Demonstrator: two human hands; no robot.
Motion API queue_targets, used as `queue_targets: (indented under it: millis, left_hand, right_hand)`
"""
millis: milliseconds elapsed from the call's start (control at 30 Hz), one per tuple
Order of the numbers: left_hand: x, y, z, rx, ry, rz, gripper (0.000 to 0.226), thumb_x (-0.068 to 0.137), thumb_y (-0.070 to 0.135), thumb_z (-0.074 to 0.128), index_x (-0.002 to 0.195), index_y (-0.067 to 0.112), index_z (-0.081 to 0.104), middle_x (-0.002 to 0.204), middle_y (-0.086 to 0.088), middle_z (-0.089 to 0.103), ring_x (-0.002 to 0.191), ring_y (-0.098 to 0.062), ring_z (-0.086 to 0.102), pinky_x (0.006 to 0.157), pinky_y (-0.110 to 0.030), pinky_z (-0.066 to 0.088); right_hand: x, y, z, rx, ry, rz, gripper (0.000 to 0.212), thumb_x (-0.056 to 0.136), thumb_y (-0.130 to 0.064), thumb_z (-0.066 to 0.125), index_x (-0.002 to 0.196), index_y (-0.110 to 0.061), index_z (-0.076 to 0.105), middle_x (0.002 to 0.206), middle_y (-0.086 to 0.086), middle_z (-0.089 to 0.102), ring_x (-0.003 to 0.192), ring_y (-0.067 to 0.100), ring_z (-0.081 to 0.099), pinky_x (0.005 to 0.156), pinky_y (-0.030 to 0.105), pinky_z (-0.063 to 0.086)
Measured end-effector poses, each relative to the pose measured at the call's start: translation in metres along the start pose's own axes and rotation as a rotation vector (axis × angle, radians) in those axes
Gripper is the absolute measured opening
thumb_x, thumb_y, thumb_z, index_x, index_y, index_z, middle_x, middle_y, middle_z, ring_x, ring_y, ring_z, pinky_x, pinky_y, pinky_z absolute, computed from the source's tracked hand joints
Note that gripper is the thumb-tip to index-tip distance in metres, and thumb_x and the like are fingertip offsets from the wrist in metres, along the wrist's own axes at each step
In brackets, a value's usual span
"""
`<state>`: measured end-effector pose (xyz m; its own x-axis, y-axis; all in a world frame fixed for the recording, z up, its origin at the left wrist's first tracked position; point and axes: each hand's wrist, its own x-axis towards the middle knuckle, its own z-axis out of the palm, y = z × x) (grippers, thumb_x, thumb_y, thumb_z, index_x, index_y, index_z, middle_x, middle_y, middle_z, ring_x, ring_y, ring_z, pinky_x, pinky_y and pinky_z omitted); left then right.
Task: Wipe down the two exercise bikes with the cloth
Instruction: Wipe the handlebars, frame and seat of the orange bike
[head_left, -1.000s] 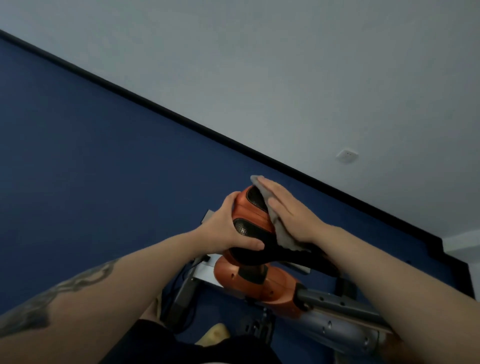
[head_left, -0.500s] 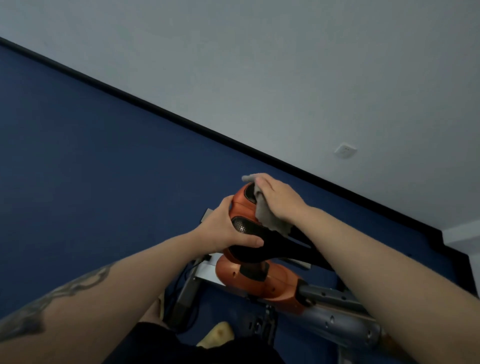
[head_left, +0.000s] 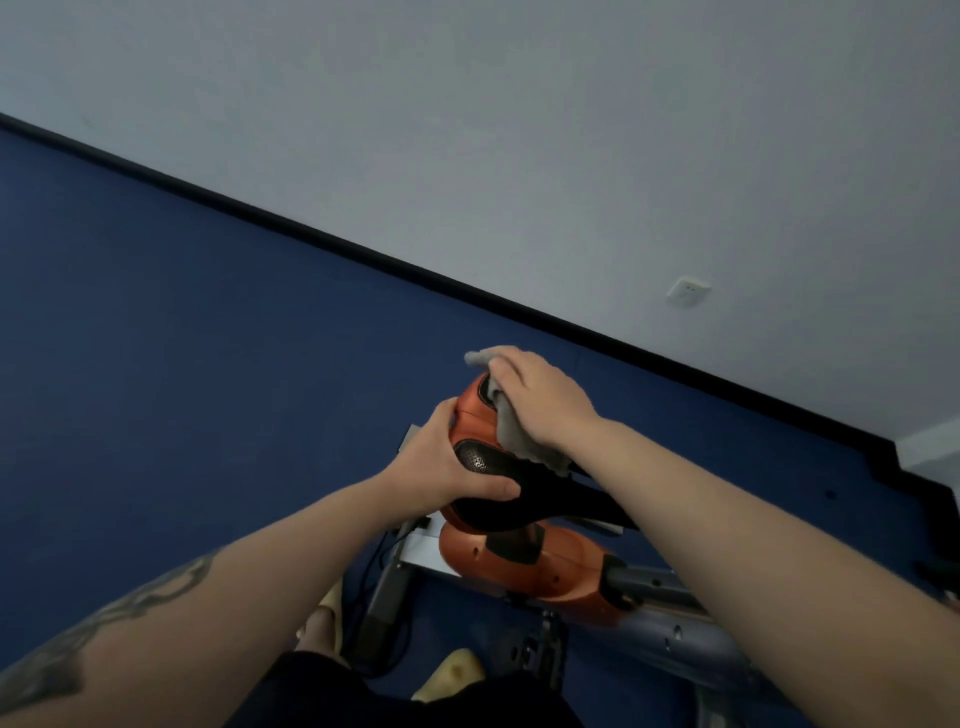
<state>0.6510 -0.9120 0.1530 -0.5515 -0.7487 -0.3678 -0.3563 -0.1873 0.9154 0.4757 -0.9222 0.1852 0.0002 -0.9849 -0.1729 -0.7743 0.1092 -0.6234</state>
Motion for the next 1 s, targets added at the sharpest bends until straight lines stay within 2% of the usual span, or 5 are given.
queue_targets:
  millis: [233, 367, 500, 767, 1000]
  left_hand:
    - [-0.002, 0.003, -0.003, 0.047, -0.074, 0.019, 0.132, 0.053, 0.034, 0.095, 0.152, 0.036, 0.007, 0.129, 0.018, 0.048, 0.107, 0.005, 0.059, 0.082, -0.015, 0.052]
    - [-0.002, 0.011, -0.008, 0.301, -0.039, 0.127, 0.143, 0.046, 0.063, 0.085, 0.148, 0.048, -0.014, 0.148, 0.027, 0.012, 0.142, -0.008, 0.02, 0.115, -0.043, 0.031]
    - [-0.002, 0.011, -0.008, 0.337, -0.031, 0.183, 0.134, 0.046, 0.066, 0.084, 0.148, 0.049, -0.001, 0.147, 0.028, 0.02, 0.137, -0.003, 0.028, 0.113, -0.042, 0.036]
    - [0.001, 0.01, -0.018, 0.348, -0.143, 0.192, 0.144, 0.041, 0.064, 0.087, 0.144, 0.054, -0.014, 0.141, 0.037, 0.01, 0.137, -0.007, 0.029, 0.11, -0.043, 0.041]
    - [0.011, 0.025, -0.054, 0.591, -0.372, 0.283, 0.142, 0.043, 0.071, 0.083, 0.149, 0.041, -0.006, 0.15, 0.029, 0.002, 0.142, -0.003, 0.008, 0.118, -0.04, 0.025]
  right_hand:
    - [-0.058, 0.048, -0.015, -0.061, -0.151, -0.07, 0.055, 0.101, -0.053, 0.029, 0.145, -0.06, -0.003, 0.161, -0.014, 0.012, 0.142, 0.016, 0.03, 0.106, 0.042, 0.039]
    - [-0.038, 0.033, -0.007, -0.11, -0.022, 0.169, 0.047, 0.103, -0.051, 0.015, 0.15, -0.045, 0.016, 0.139, 0.001, 0.056, 0.121, 0.023, 0.054, 0.106, 0.041, 0.036]
    - [-0.027, 0.001, 0.013, -0.271, 0.102, 0.052, 0.048, 0.104, -0.043, 0.021, 0.152, -0.038, 0.021, 0.157, -0.004, 0.029, 0.146, 0.018, 0.02, 0.121, 0.044, 0.003]
    - [-0.066, 0.016, 0.003, -0.26, 0.076, 0.24, 0.053, 0.102, -0.052, 0.02, 0.152, -0.047, 0.001, 0.153, -0.004, 0.034, 0.125, 0.021, 0.049, 0.095, 0.042, 0.047]
    - [-0.018, -0.03, 0.028, -0.276, 0.251, 0.225, 0.044, 0.102, -0.048, 0.025, 0.143, -0.043, 0.039, 0.146, -0.006, 0.042, 0.133, 0.02, 0.038, 0.108, 0.038, 0.032]
